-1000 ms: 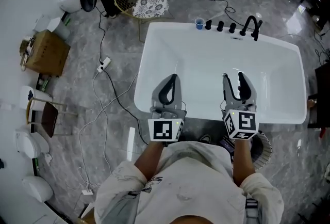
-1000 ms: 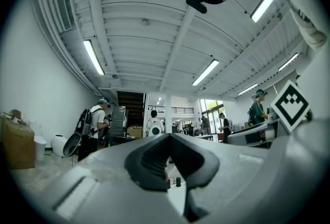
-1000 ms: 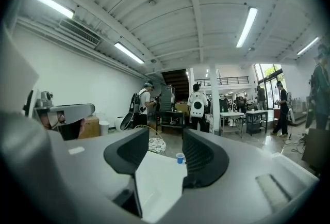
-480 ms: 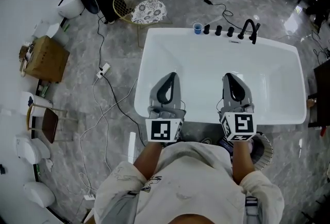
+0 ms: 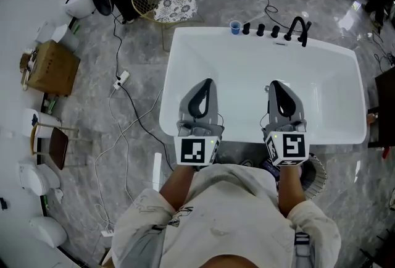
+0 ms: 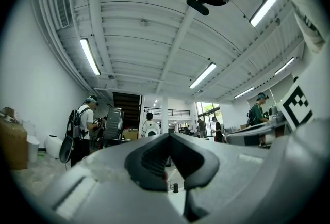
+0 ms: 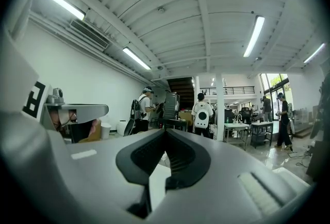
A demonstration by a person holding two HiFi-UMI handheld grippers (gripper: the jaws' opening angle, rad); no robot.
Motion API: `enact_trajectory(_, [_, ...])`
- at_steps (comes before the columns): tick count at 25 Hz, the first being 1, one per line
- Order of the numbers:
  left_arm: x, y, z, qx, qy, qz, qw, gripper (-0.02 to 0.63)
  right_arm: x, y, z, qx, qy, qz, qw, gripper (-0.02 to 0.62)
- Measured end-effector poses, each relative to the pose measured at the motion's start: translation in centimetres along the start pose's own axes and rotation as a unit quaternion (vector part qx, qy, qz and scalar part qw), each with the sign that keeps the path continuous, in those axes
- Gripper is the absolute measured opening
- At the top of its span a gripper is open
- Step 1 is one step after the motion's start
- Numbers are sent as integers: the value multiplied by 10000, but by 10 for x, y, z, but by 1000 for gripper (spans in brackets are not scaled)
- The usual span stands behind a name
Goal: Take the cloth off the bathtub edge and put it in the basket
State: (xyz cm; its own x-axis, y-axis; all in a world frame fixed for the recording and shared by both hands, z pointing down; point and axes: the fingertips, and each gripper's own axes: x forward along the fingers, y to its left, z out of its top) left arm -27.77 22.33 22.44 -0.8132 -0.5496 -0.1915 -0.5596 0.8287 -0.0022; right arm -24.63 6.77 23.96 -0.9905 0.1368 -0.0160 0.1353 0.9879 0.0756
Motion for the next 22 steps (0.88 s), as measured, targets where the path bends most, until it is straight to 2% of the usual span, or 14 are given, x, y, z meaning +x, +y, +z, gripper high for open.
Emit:
enact_trajectory(5, [-2, 3, 0, 6, -224, -90, 9997, 2, 5, 0, -7, 4, 34, -12, 10000, 2])
enact_trajectory(13, [1, 2, -2, -19, -163, -124, 9998, 2, 0, -10, -7, 8, -59, -226, 9997, 2])
enact_trajectory(22, [-4, -3, -3, -64, -161, -195, 9997, 0, -9, -9, -6, -45, -48, -284, 9996, 2])
